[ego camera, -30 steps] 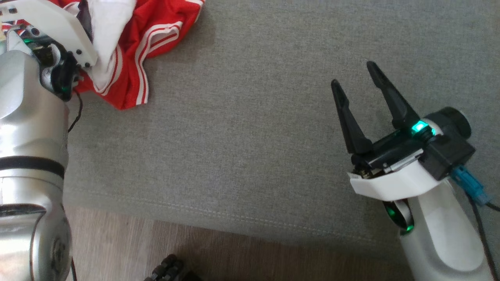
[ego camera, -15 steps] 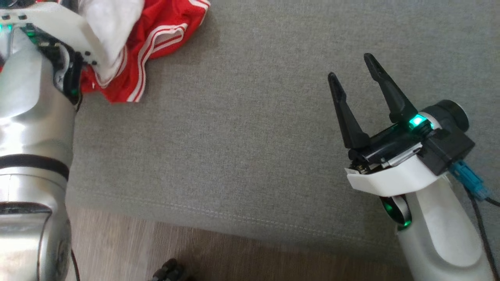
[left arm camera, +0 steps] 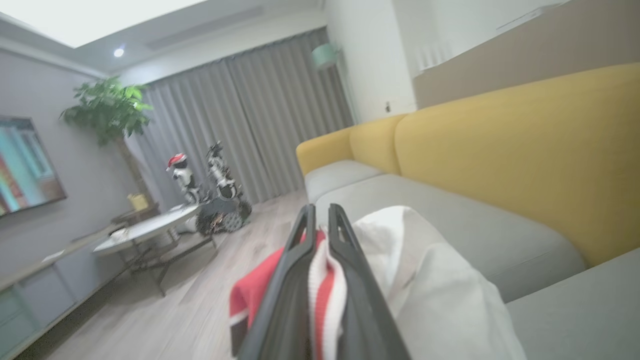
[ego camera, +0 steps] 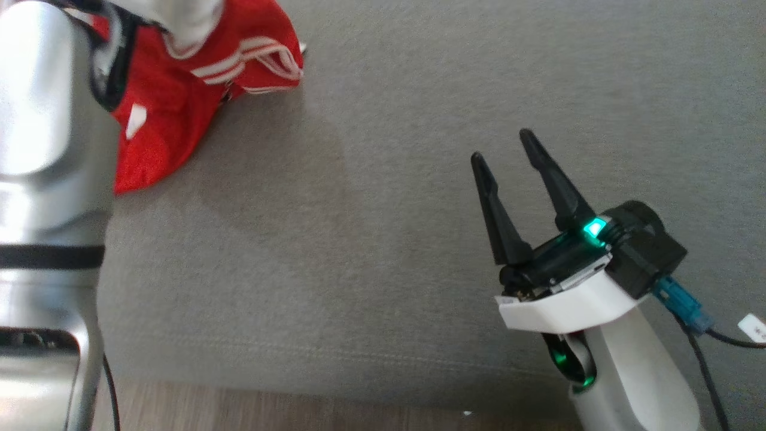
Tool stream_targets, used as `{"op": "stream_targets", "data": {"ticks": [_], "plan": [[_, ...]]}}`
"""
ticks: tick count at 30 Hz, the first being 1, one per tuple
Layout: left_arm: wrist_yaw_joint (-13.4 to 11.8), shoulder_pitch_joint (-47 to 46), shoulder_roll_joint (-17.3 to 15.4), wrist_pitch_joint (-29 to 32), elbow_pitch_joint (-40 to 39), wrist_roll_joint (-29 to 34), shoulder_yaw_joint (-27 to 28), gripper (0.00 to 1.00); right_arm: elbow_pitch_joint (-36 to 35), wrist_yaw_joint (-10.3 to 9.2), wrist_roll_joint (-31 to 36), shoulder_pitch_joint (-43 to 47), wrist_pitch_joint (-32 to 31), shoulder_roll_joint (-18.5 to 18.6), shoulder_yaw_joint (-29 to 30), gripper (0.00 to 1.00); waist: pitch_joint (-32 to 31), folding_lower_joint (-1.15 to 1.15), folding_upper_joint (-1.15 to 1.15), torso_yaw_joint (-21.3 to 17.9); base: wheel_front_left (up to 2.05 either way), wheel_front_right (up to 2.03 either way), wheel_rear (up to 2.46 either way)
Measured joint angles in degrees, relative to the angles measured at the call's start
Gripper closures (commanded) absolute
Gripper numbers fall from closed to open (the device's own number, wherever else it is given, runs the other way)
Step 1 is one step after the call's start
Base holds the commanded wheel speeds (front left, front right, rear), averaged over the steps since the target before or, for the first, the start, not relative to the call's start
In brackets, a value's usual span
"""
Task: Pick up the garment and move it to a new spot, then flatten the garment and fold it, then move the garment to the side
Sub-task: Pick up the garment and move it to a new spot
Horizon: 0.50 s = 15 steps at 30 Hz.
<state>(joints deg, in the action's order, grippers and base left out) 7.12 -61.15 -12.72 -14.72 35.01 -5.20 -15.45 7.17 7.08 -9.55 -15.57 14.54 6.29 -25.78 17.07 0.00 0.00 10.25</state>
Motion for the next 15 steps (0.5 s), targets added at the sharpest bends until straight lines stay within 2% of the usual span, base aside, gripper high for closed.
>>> {"op": "stream_targets", "data": {"ticks": [9,15], "plan": [[0.38,1.54,0.58,4.12,-14.17,-3.93,-8.31,1.00,-0.97,0.00,-1.33,2.61,0.01,-1.88,0.20,0.00,-5.34,0.00,0.00,-9.14,0.00,0.00,0.00],[0.44,-0.46,1.97,6.78,-17.03,-6.89,-11.78,1.00,-1.75,0.00,-1.43,2.58,0.01,-2.18,-0.31,0.00,-6.82,0.00,0.00,-16.87,0.00,0.00,0.00]]}}
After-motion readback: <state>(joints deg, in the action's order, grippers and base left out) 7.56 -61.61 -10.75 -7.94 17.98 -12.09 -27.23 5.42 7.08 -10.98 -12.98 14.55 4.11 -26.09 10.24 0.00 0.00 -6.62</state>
